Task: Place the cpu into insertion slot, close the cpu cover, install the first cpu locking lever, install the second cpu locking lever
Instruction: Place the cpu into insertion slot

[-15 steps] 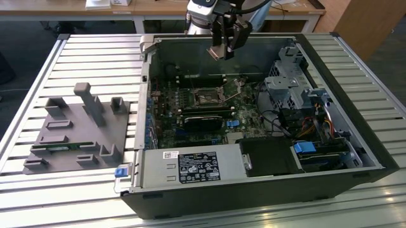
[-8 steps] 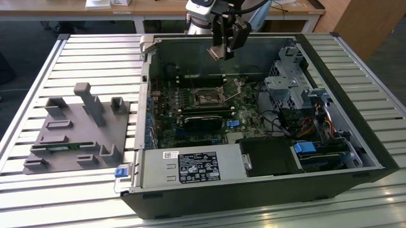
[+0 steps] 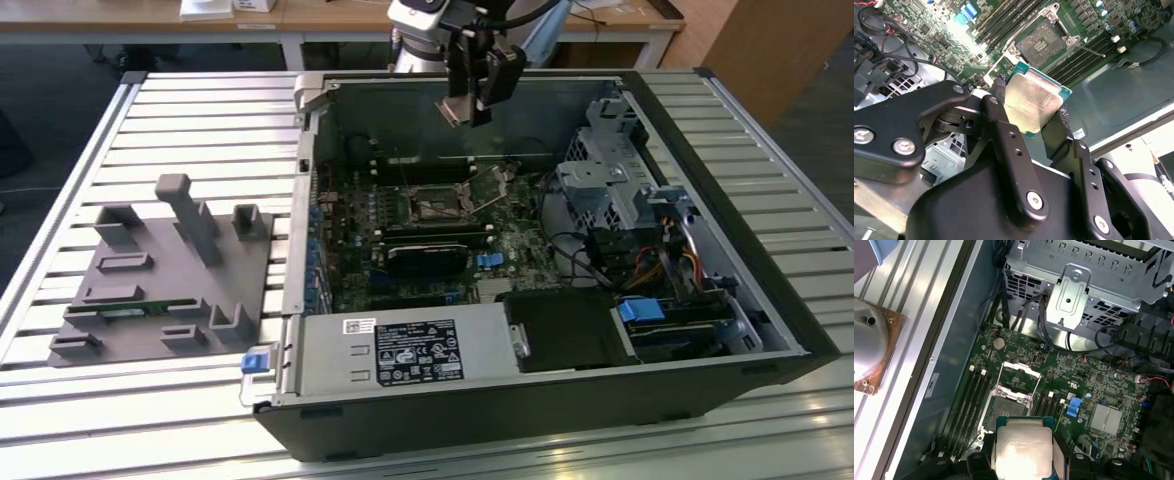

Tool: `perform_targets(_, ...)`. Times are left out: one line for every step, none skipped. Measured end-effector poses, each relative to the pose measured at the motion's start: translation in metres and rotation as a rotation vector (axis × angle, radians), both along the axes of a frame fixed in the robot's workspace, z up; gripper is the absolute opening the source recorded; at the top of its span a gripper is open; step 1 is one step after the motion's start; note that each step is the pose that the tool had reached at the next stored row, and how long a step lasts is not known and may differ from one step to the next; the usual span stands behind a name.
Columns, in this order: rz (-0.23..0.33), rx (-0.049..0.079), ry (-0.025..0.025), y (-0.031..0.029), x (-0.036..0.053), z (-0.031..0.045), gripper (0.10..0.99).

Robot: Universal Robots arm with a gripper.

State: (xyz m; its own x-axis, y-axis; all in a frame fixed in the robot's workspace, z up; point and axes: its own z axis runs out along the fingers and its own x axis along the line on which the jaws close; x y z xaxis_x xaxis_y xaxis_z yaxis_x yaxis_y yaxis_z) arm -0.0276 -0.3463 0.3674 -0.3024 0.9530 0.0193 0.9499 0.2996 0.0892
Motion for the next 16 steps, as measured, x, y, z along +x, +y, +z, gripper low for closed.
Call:
perform_targets(-0.005, 0.000, 0.0000, 0.0001, 0.0000, 0.0000, 0.537)
perform_targets(-0.010, 0.000, 0.0000, 0.0002, 0.0000, -0.0001, 0.537)
perform_targets(-0.016, 0.000, 0.0000, 0.0004, 0.0000, -0.0001, 0.537)
perform_targets(-0.021, 0.000, 0.0000, 0.0005, 0.0000, -0.0002, 0.537)
perform_targets(-0.026, 0.000, 0.0000, 0.0006, 0.0000, -0.0003, 0.537)
perform_targets(-0.031, 0.000, 0.0000, 0.0006, 0.0000, -0.0003, 0.537)
perform_targets(-0.037, 0.000, 0.0000, 0.0007, 0.0000, -0.0004, 0.537)
perform_targets(-0.042, 0.000, 0.0000, 0.0008, 0.0000, -0.0004, 0.537)
perform_targets(-0.047, 0.000, 0.0000, 0.0008, 0.0000, -0.0005, 0.537)
perform_targets(-0.053, 0.000, 0.0000, 0.0009, 0.0000, -0.0006, 0.537)
perform_targets(-0.058, 0.000, 0.0000, 0.0010, 0.0000, -0.0006, 0.537)
perform_targets(-0.064, 0.000, 0.0000, 0.0012, -0.0001, -0.0007, 0.537)
perform_targets(-0.069, 0.000, 0.0000, 0.0012, -0.0001, -0.0008, 0.537)
perform_targets(-0.075, 0.000, 0.0000, 0.0013, -0.0001, -0.0009, 0.537)
perform_targets(-0.080, 0.000, 0.0000, 0.0014, -0.0001, -0.0010, 0.537)
perform_targets(-0.086, 0.000, 0.0000, 0.0015, -0.0001, -0.0011, 0.537)
